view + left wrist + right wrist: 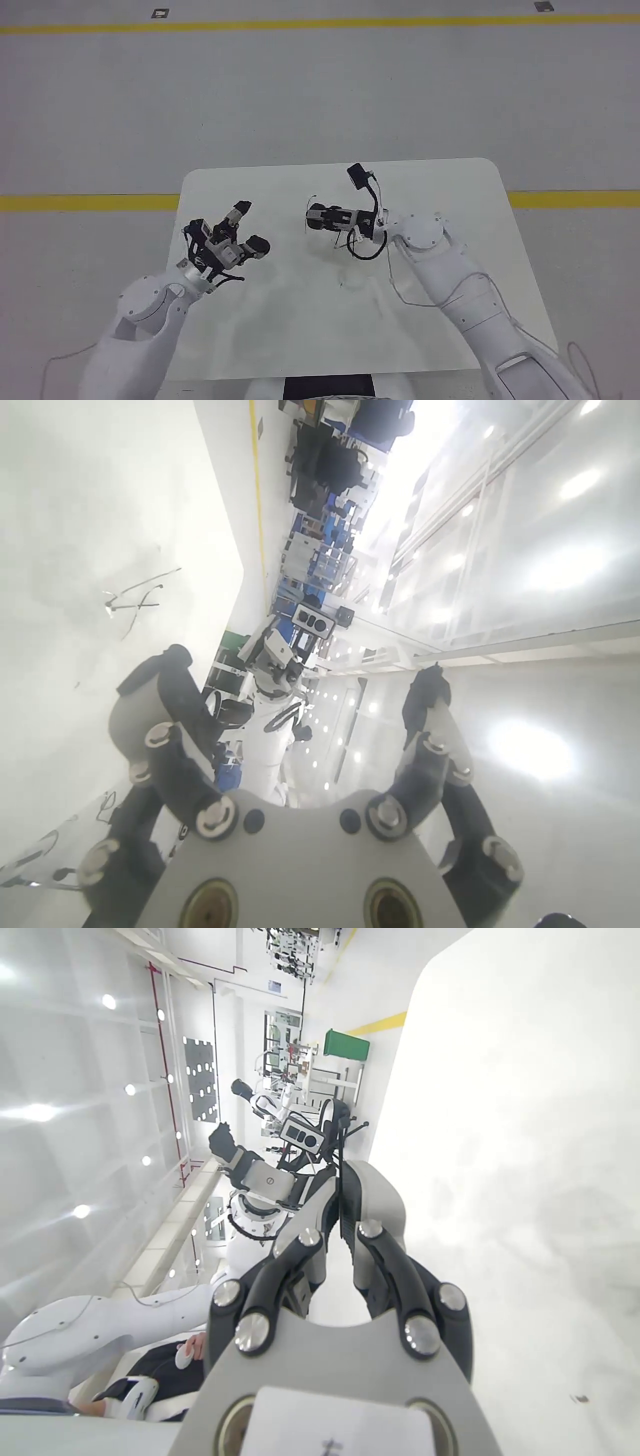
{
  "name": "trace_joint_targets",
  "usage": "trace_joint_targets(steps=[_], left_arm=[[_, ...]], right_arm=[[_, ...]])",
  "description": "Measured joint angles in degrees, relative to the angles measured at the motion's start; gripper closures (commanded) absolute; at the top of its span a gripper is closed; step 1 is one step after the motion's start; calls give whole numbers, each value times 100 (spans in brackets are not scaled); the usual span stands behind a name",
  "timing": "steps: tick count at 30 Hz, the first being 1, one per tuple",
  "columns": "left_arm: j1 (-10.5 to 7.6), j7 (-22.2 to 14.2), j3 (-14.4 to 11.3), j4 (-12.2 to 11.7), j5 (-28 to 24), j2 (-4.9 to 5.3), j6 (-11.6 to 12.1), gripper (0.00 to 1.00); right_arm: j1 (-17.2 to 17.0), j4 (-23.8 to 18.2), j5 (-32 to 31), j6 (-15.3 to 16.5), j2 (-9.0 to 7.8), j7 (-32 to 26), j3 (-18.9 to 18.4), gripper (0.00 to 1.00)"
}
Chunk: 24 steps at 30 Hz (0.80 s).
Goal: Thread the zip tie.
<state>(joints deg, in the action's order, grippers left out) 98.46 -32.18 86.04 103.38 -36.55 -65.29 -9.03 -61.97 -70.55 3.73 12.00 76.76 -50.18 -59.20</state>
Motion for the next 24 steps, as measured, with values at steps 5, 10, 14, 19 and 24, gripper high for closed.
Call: trace_joint_targets(steps=[5,10,14,19,24], left_arm=[[-101,-144,-105,-215,-868,-32,-580,0],[-118,-442,-235,-450,-1696,-14,-1066,0],[-159,-470,-461,-733,-2130,41,-1044,0],[-231,-407,-492,-786,-2095,72,-1045,0],[-253,-340,-555,-815,-2264,57,-1040,0]], right_arm=[[-74,3,-28,80,24,179,128,100],[-71,152,205,475,79,390,262,100],[-59,290,329,738,118,551,350,100],[-42,434,334,601,129,770,341,100],[-99,365,286,597,129,850,360,100]])
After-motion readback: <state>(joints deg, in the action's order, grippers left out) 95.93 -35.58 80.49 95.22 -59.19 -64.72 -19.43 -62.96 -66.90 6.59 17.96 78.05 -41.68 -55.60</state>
